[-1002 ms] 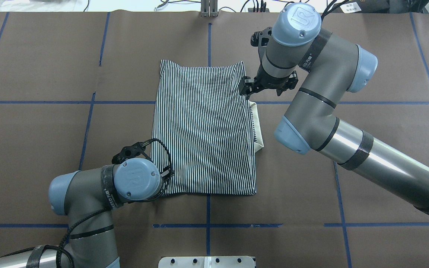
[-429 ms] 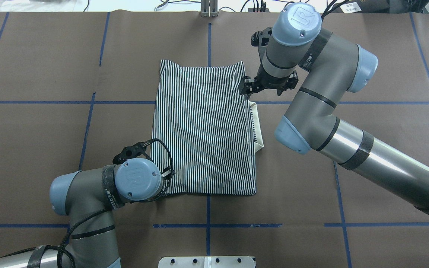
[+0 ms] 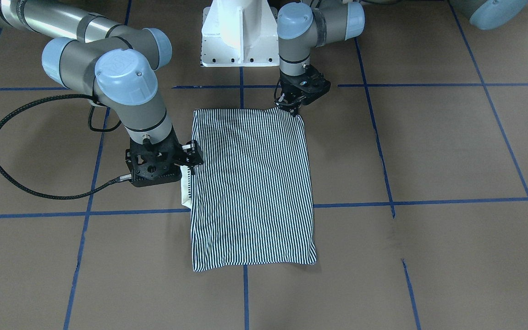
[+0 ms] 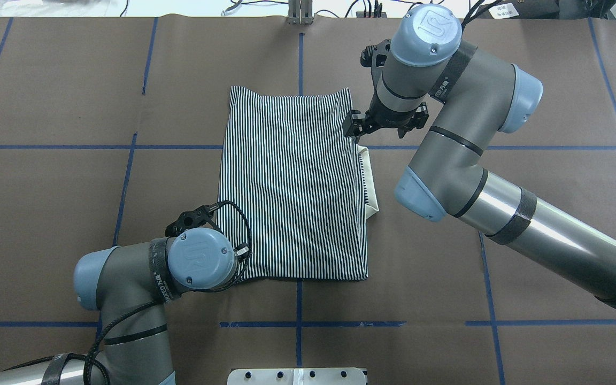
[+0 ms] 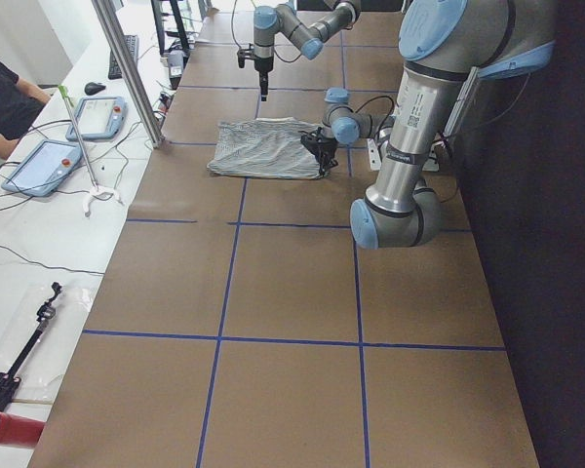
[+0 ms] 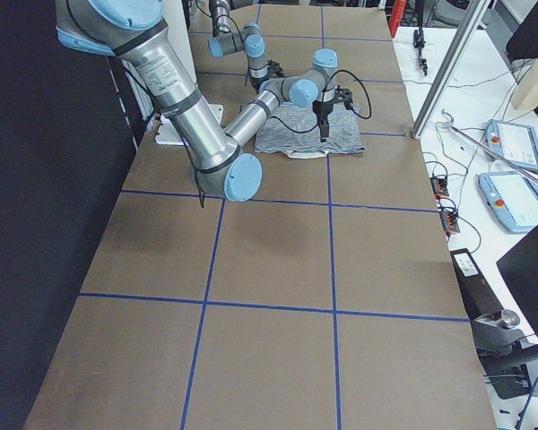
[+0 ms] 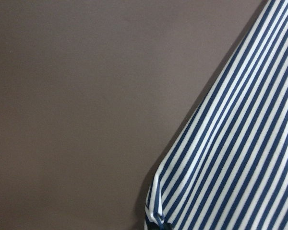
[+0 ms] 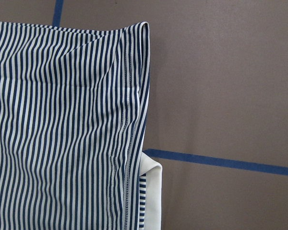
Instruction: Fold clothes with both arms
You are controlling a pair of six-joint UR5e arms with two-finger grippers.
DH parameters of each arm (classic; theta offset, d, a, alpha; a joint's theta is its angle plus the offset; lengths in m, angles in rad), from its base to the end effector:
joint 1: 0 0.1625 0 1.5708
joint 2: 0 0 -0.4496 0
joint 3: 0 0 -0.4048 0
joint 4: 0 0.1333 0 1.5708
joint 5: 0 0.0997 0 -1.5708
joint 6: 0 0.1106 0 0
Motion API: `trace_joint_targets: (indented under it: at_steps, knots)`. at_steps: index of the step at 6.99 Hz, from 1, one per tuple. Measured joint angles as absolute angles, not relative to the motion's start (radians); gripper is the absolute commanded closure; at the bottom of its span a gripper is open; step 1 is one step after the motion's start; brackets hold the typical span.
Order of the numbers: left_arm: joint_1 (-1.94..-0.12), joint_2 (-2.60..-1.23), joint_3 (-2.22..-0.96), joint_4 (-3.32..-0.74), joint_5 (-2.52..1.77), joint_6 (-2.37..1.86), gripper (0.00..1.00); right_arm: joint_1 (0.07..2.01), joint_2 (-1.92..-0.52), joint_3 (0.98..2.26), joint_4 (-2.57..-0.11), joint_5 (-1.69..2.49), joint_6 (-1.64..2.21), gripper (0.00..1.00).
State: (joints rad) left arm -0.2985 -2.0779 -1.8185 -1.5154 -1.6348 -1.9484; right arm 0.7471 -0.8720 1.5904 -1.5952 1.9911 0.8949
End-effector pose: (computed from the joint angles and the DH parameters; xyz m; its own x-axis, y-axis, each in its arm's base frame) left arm 0.5942 -0.3149 0.2984 0.5862 -0.5653 -0.5804 0.5059 0.8149 -0.2828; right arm -0.4795 -0.5643 0.2541 0.7083 -0.1225 0.6952 0.0182 0.9877 0.1554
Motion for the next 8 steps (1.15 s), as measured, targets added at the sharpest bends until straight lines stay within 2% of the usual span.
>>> trace_joint_targets:
  at_steps: [3,8]
  knots:
    - [-0.31,-2.069,-1.853,-1.513,-1.634,-1.869,1.0,0.741,-0.873,1.605,-1.594,1.995,0.939,0.0]
    - [-0.318,-2.042,-1.914,-1.515,-1.637,-1.69,1.0,0.634,-0.949,1.763,-1.586,2.028,1.368,0.0]
